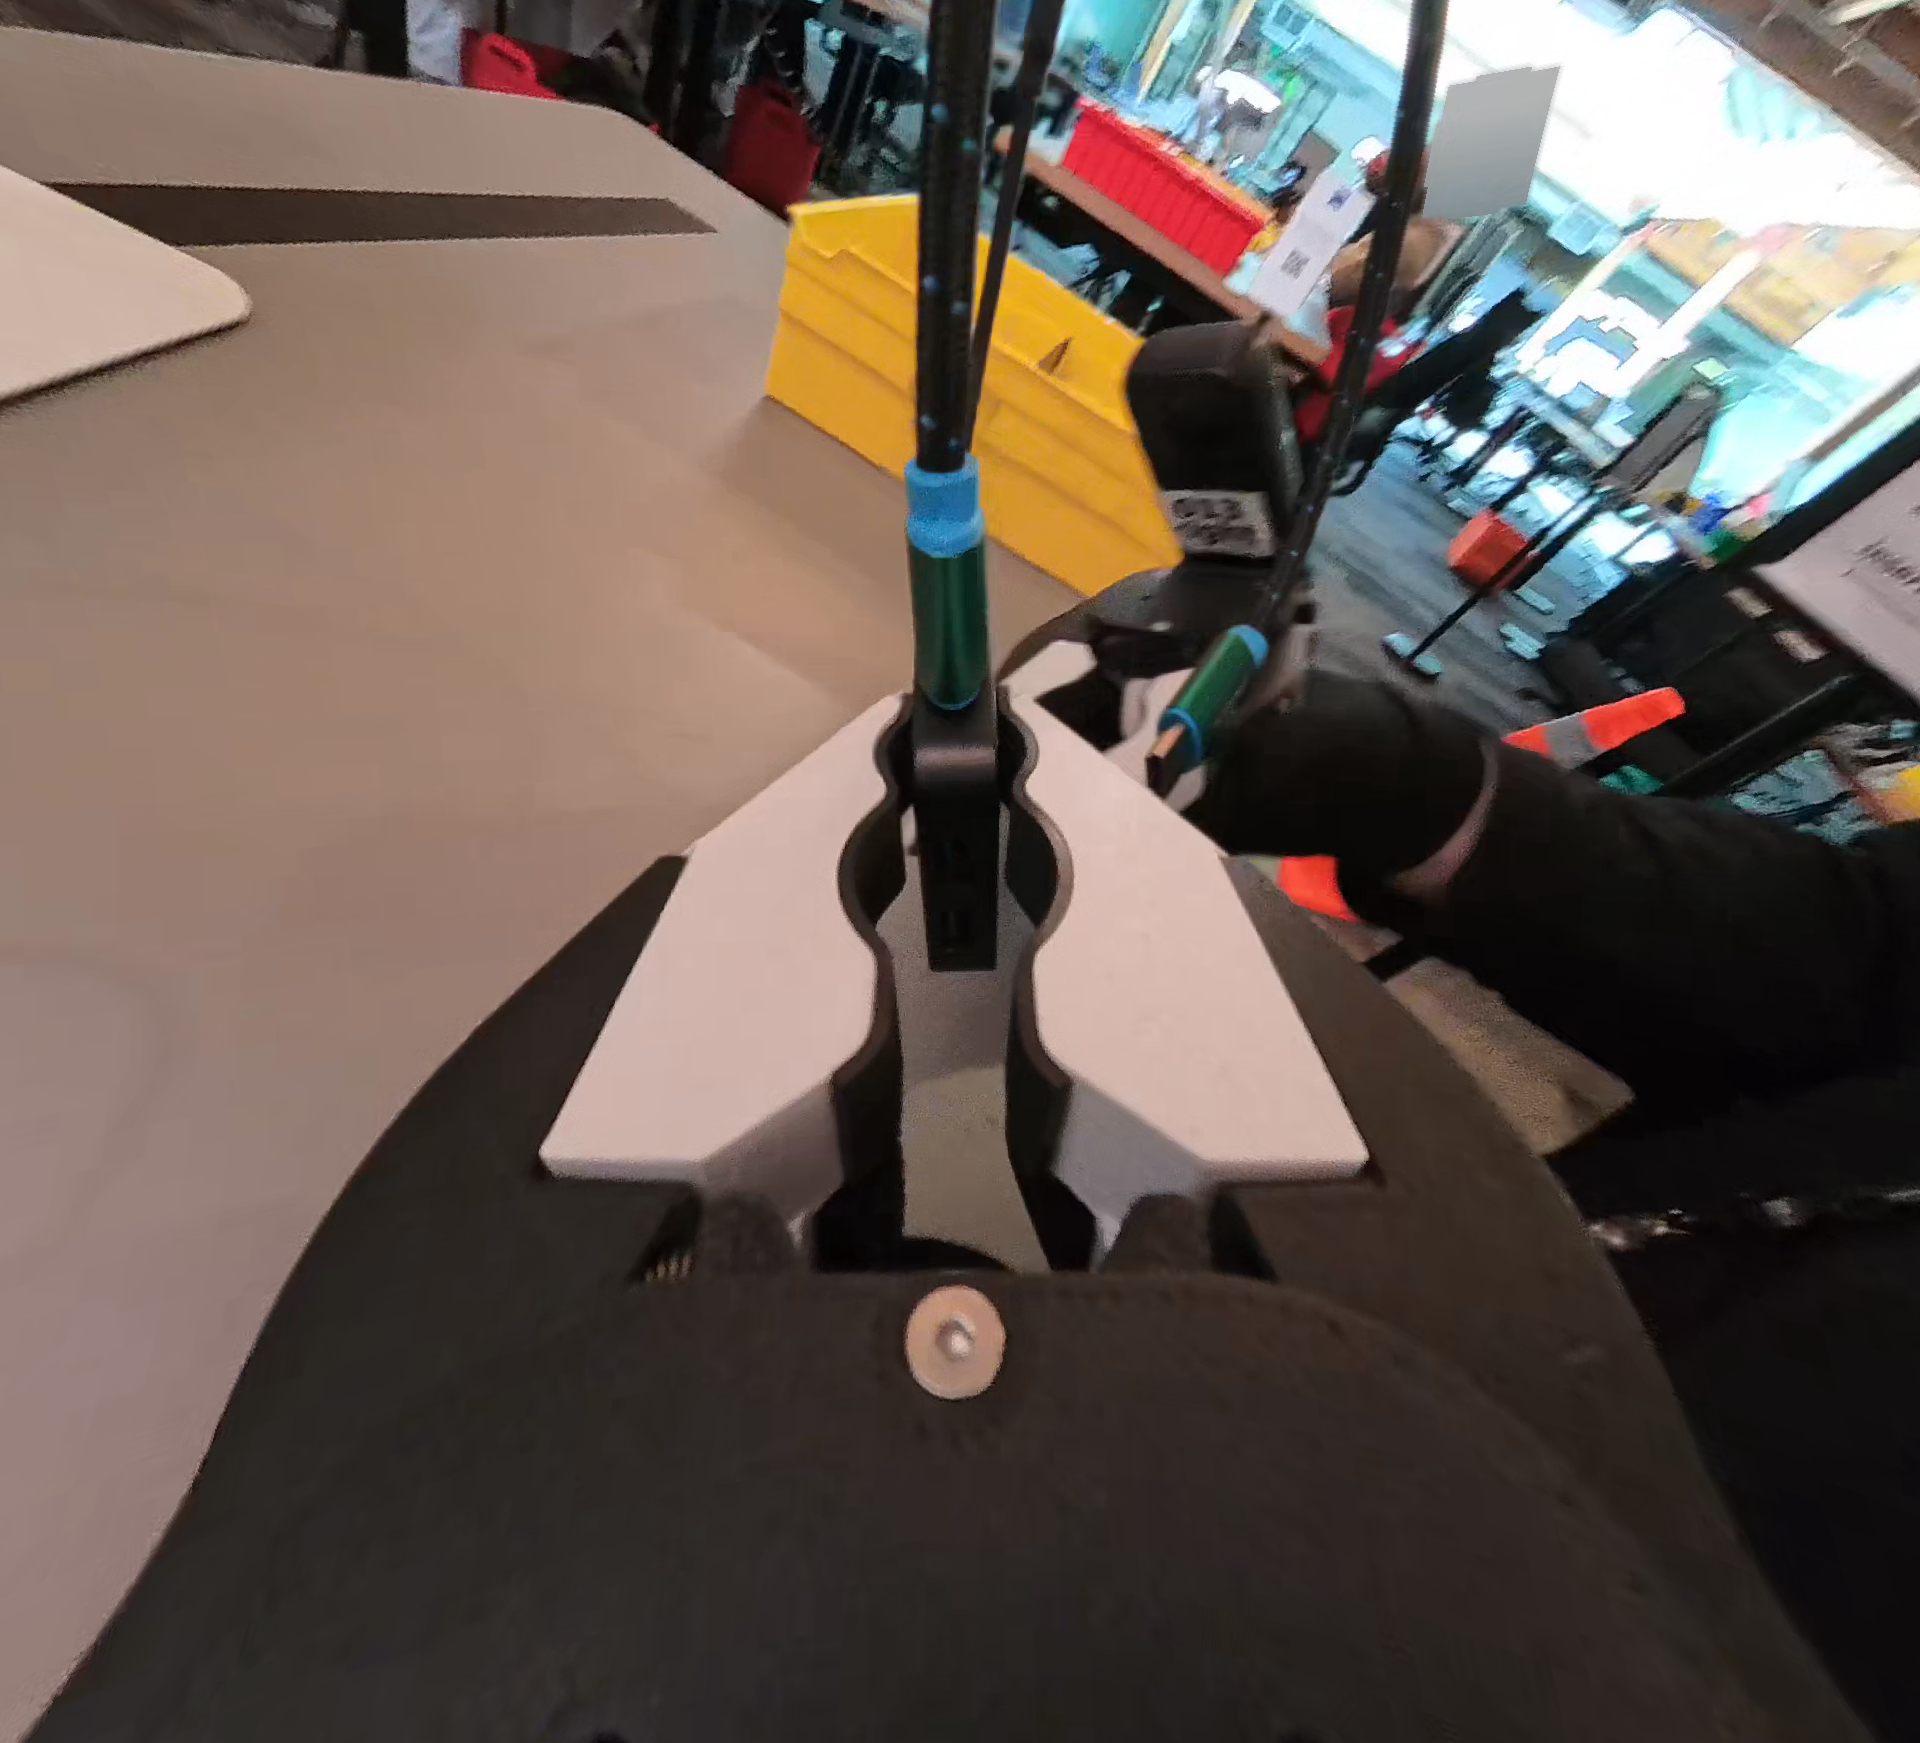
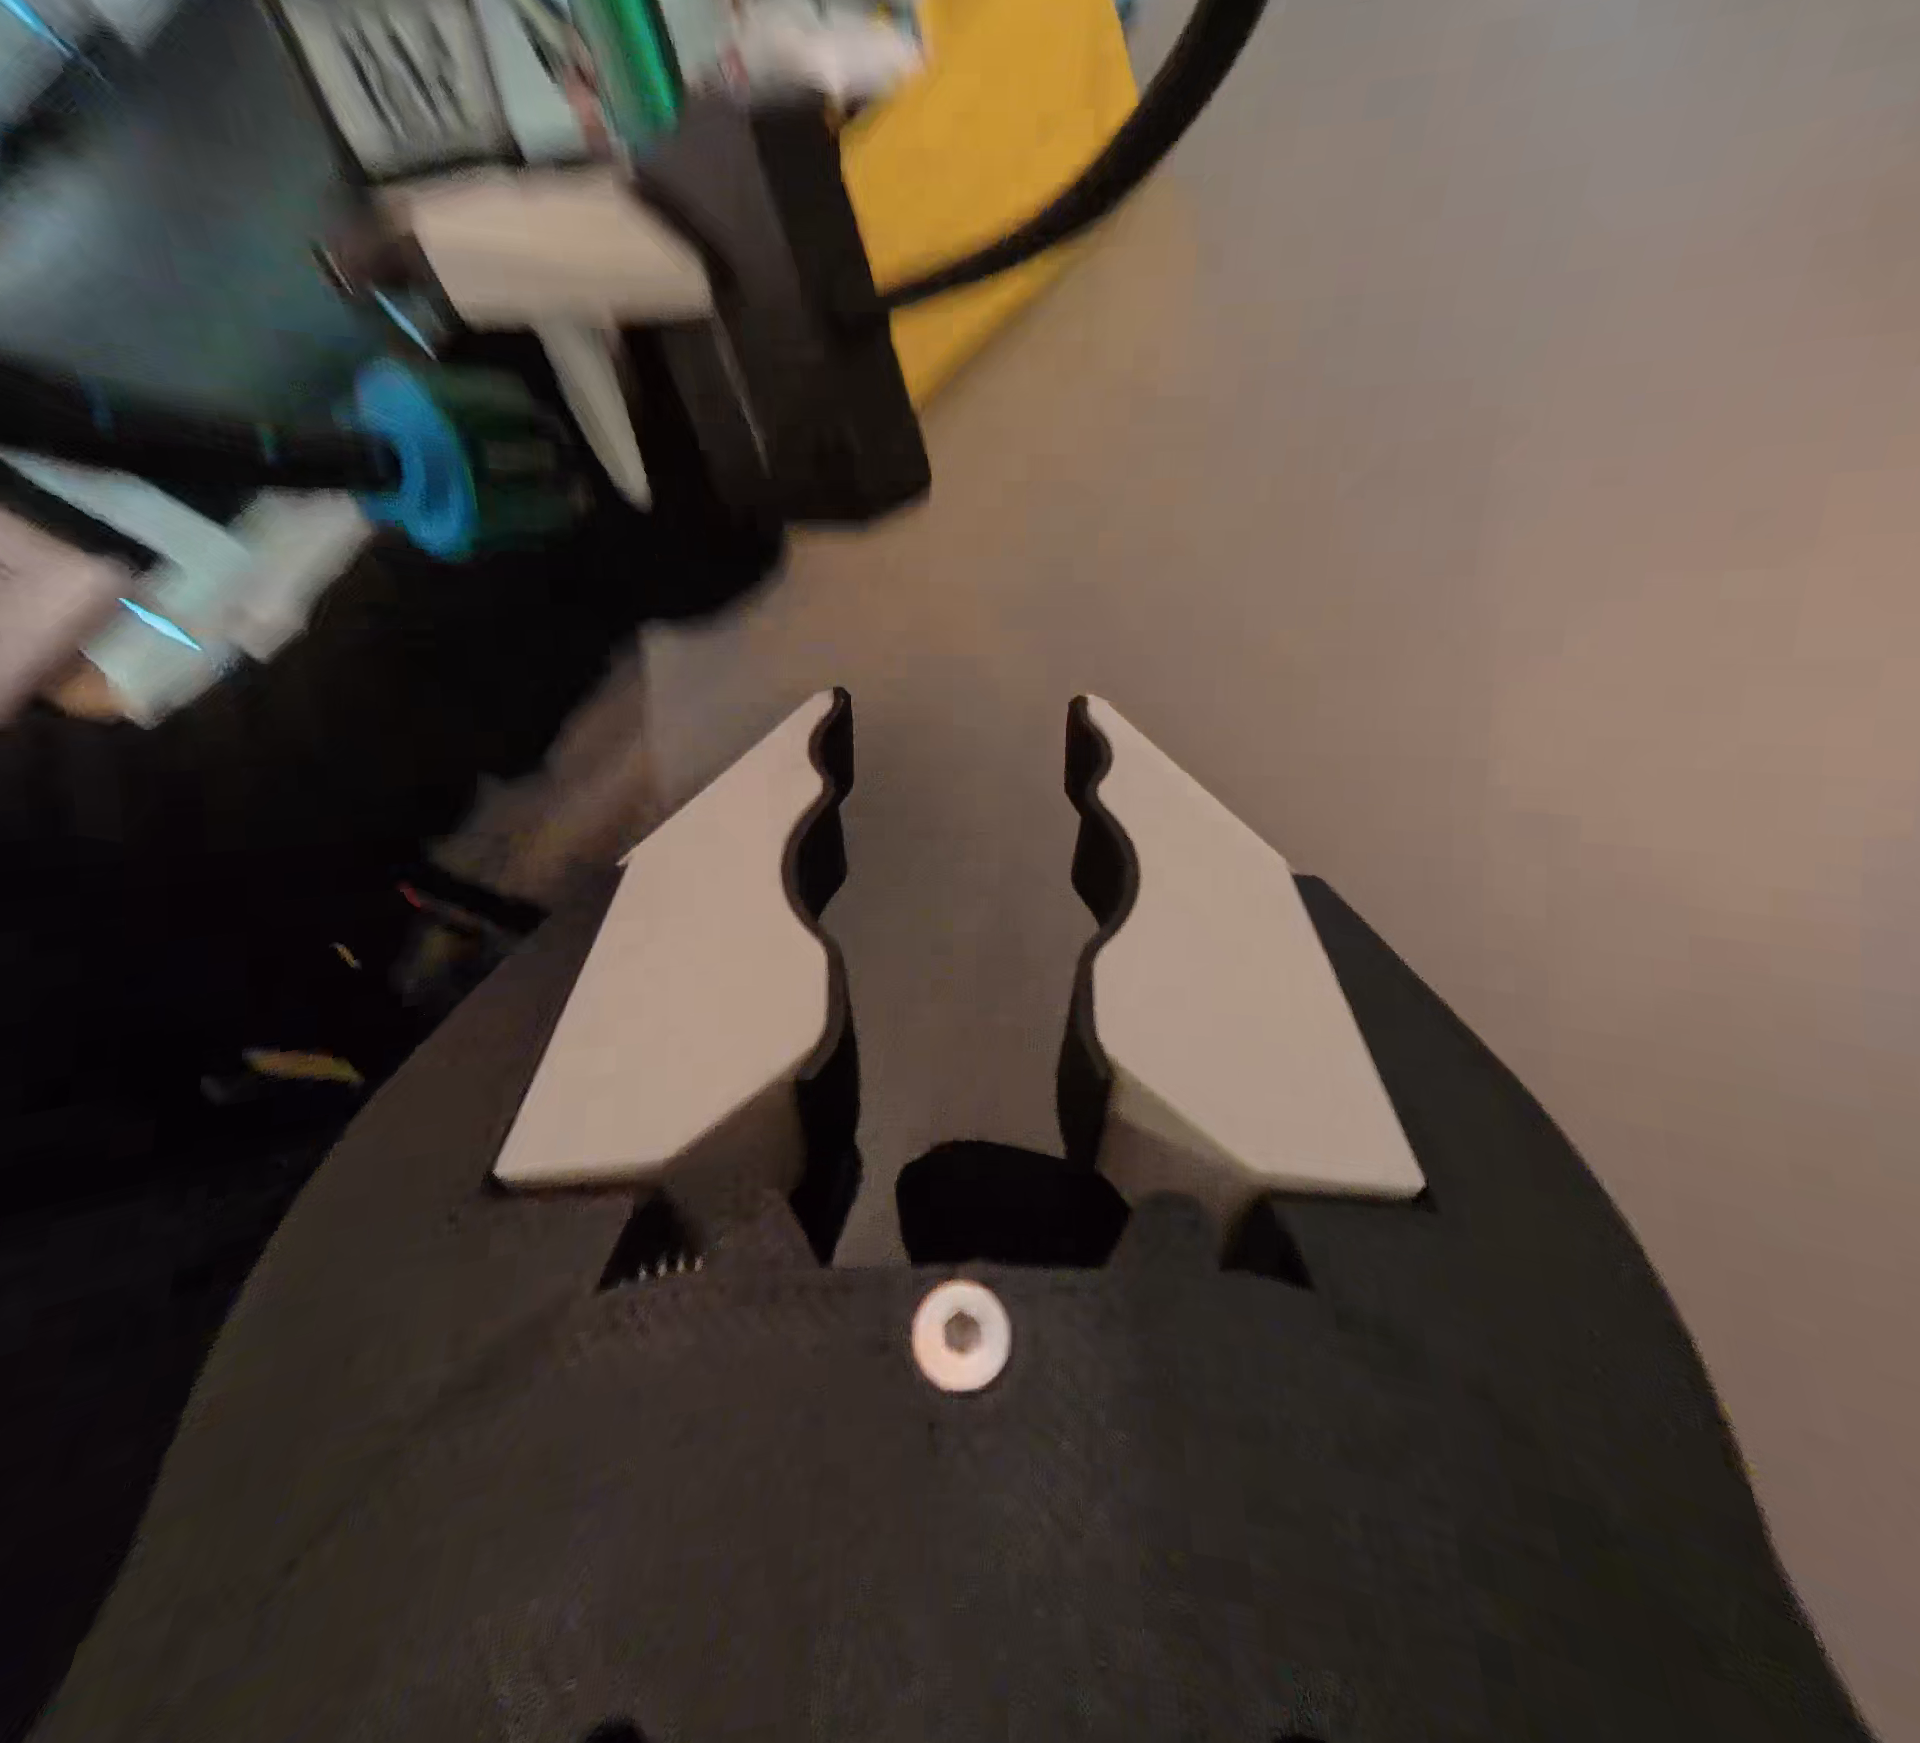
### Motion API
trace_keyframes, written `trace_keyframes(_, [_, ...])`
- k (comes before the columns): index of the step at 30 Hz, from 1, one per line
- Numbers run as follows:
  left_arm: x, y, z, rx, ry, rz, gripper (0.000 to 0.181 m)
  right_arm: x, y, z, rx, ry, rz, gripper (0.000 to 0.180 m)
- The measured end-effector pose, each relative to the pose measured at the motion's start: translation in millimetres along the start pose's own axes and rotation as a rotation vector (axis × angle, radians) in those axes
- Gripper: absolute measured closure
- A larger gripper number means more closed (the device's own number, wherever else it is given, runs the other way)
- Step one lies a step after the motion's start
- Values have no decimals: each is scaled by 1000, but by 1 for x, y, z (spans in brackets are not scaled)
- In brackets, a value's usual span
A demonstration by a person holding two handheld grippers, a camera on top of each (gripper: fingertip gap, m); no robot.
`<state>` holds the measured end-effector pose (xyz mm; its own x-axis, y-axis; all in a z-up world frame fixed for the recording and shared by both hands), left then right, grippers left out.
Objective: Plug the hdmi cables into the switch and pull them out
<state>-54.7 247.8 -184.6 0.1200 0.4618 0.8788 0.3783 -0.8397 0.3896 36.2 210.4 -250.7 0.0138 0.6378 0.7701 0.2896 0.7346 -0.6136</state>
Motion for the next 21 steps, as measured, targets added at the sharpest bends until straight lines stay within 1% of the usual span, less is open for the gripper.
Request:
trace_keyframes(2, [2, -8, -4, 66, -45, 61, 170, -14, -5, -11, -19, -163, -75, 143])
trace_keyframes(3, [2, -9, -6, 71, -79, 85, 170, -19, -17, -16, 32, -229, -106, 146])
trace_keyframes(4, [1, -11, -7, 87, -118, 111, 170, -22, -34, -20, 108, -286, -152, 153])
trace_keyframes(5, [0, -14, -8, 126, -149, 158, 170, -20, -53, -23, 174, -307, -226, 156])
trace_keyframes(7, [-4, -15, -8, 164, -229, 252, 170, -7, -89, -25, 296, -278, -314, 157])
trace_keyframes(9, [-8, -11, -8, 177, -285, 332, 170, 16, -113, -23, 345, -152, -394, 153])
trace_keyframes(10, [-9, -9, -7, 191, -305, 370, 170, 29, -119, -21, 336, -83, -429, 151])
trace_keyframes(11, [-11, -6, -7, 186, -330, 402, 170, 40, -118, -20, 289, -30, -451, 150])
trace_keyframes(13, [-13, -1, -6, 200, -362, 457, 170, 52, -101, -17, 148, 10, -478, 145])
trace_keyframes(15, [-16, 4, -5, 200, -383, 492, 170, 48, -81, -13, 48, -31, -485, 144])
trace_keyframes(16, [-17, 5, -4, 211, -394, 508, 170, 44, -76, -12, 28, -50, -484, 144])
trace_keyframes(18, [-19, 7, -2, 203, -401, 515, 170, 37, -75, -9, 41, -74, -493, 147])
trace_keyframes(21, [-21, 5, 0, 187, -403, 487, 170, 30, -61, -7, -54, -142, -533, 147])
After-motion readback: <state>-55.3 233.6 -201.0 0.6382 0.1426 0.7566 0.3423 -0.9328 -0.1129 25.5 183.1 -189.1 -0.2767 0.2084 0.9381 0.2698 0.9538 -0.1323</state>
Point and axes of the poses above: each gripper's, where its closed fingertips meet, z out along the fingers, x out of its top, y = z × x across the jaws, the point moved 4 cm from there along -z, back along the fingers, and after that the axes turned 11 degrees about x, right-handed, at the moved point
